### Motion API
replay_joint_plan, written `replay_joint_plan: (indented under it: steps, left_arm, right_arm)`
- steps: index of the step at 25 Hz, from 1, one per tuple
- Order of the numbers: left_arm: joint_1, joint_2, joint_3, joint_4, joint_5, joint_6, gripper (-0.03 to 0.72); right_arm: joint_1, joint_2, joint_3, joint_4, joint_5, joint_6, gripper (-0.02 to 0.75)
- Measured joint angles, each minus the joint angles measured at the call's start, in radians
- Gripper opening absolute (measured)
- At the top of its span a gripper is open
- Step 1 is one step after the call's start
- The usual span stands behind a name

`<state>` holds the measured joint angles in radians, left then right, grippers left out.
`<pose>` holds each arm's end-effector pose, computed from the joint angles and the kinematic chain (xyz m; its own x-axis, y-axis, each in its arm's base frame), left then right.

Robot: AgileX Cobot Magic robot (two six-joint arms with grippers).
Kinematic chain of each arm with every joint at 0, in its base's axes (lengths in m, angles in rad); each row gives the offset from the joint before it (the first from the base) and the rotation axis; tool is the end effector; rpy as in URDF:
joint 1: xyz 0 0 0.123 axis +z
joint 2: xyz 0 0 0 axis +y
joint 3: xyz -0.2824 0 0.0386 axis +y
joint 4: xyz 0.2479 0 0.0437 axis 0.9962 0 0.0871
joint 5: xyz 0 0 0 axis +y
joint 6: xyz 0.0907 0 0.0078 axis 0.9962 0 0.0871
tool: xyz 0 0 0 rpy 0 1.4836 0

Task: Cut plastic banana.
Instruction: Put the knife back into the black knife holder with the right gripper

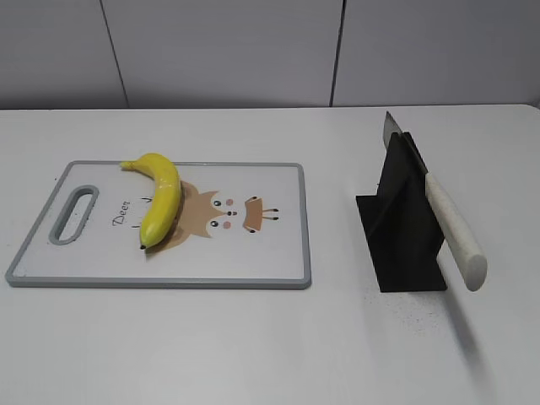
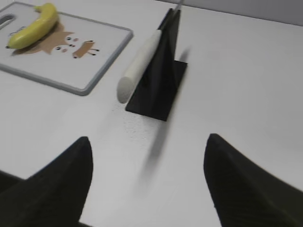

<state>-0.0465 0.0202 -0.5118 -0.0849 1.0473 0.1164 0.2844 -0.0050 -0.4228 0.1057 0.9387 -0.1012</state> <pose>-0.0029 -0.0066 0.2819 -0.4402 0.0942 -0.8930 0.1448 0.9889 0.0329 0.0051 0.0096 0.2656 -0.3783 -0.1507 -0.9133 -0.3690 0.9294 -0.0005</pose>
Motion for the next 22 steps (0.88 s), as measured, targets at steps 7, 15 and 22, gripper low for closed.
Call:
replay_joint_plan:
  steps: [7,15,22]
  left_arm:
    - [0.000,0.000,0.000,-0.002,0.000,0.000,0.241]
    - [0.000,0.000,0.000,-0.006,0.000,0.000,0.241]
    - [0.000,0.000,0.000,-0.008,0.000,0.000,0.241]
  right_arm:
    - [-0.202,0.000,0.000,0.000,0.000,-0.001,0.572]
    - [-0.220,0.000,0.000,0.000,0.000,-0.001,0.572]
    - [-0.220,0.000,0.000,0.000,0.000,-0.001,0.571]
